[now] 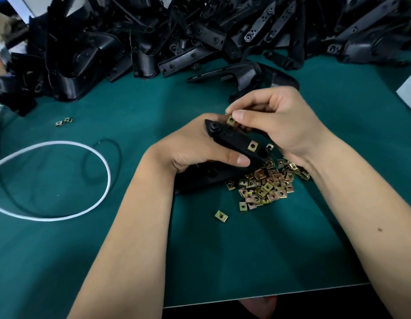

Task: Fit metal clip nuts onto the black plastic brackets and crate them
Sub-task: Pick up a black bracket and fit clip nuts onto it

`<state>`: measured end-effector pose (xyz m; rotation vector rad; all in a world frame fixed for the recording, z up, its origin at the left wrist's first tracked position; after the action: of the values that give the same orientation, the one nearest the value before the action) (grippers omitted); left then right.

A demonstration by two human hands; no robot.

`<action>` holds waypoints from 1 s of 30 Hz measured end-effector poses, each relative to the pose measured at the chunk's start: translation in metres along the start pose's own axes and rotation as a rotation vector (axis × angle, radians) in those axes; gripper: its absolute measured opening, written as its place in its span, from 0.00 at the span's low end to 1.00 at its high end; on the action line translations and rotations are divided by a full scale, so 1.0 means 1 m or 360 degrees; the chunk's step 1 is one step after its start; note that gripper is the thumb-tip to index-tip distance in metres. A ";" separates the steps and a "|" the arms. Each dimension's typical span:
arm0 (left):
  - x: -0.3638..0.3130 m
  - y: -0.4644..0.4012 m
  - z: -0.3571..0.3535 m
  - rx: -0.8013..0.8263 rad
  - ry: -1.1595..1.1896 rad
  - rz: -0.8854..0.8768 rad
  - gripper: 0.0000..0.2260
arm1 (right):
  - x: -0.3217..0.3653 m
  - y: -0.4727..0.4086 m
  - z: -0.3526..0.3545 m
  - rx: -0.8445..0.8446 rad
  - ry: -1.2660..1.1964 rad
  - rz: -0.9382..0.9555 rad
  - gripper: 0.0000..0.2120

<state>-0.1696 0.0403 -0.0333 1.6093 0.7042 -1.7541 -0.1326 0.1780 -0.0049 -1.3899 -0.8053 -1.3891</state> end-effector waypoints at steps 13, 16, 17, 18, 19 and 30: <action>0.004 -0.002 0.002 -0.0117 0.0074 0.0047 0.25 | -0.002 0.000 -0.001 -0.0003 0.0058 -0.0071 0.04; 0.003 -0.003 0.001 -0.0148 0.0017 0.0095 0.18 | 0.001 0.002 -0.003 0.0008 0.0126 0.0003 0.04; 0.003 -0.004 0.001 -0.0164 0.0011 0.0118 0.17 | 0.002 0.002 -0.003 0.0010 0.0152 0.0033 0.04; 0.003 -0.004 0.001 -0.0177 0.0022 0.0139 0.16 | 0.003 0.002 -0.003 0.0013 0.0171 0.0057 0.05; 0.003 -0.005 0.001 -0.0193 0.0043 0.0162 0.16 | 0.004 0.002 -0.003 0.0018 0.0182 0.0078 0.05; 0.006 -0.007 0.001 -0.0266 -0.0026 0.0265 0.15 | 0.004 0.002 -0.004 -0.0089 0.0224 0.0217 0.02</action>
<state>-0.1756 0.0431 -0.0395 1.4941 0.6701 -1.5461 -0.1320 0.1729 -0.0021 -1.3474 -0.5737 -1.3945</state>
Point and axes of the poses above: each hand's wrist, its own y-axis away from the middle knuckle, its own z-axis out of the back of the hand, x = y × z, the point moved 6 cm from there along -y, towards the middle knuckle, and after that the axes turned 15 degrees about -x, right-handed, at the moved point
